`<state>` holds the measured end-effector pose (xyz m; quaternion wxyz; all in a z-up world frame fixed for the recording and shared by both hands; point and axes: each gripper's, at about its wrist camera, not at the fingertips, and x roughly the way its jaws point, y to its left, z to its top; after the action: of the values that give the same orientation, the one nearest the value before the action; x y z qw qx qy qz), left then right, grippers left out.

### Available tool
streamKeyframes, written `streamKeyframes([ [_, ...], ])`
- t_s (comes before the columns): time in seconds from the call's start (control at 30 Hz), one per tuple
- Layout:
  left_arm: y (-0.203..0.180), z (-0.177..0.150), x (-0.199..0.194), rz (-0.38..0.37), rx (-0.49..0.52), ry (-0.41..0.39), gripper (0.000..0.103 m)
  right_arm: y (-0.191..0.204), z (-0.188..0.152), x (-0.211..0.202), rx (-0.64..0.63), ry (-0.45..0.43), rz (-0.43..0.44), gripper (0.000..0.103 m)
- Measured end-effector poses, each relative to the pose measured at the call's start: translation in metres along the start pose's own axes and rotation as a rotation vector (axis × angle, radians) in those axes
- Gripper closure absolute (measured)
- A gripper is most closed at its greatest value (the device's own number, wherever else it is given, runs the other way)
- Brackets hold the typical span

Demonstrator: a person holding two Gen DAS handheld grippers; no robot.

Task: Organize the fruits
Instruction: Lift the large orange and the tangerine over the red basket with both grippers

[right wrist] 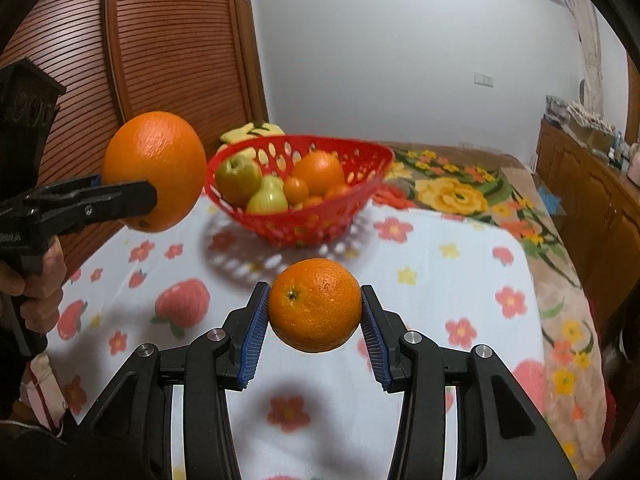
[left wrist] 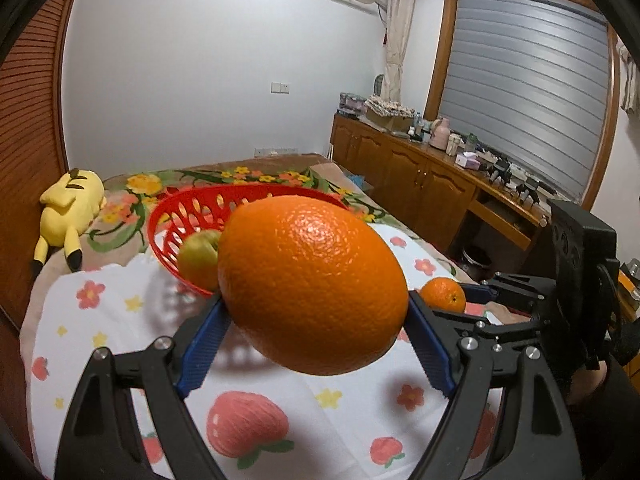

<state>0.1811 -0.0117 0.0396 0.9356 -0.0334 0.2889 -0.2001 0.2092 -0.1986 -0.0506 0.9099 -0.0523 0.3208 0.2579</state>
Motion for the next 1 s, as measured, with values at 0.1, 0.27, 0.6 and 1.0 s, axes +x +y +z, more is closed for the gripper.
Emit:
streamKeyframes([
  [0.1, 0.006, 0.006, -0.006, 0.004, -0.005, -0.019, 0.018, 0.002, 0.015, 0.003, -0.014, -0.019, 0.009, 0.058],
  [0.27, 0.015, 0.016, -0.007, 0.017, -0.015, -0.032, 0.018, 0.003, 0.039, 0.015, -0.038, -0.039, 0.024, 0.058],
  [0.6, 0.029, 0.029, 0.01, 0.03, -0.021, -0.028, 0.018, 0.001, 0.076, 0.047, -0.073, -0.047, 0.045, 0.058],
  [1.0, 0.052, 0.052, 0.04, 0.042, -0.028, -0.018, 0.018, -0.007, 0.097, 0.095, -0.096, -0.001, 0.052, 0.058],
])
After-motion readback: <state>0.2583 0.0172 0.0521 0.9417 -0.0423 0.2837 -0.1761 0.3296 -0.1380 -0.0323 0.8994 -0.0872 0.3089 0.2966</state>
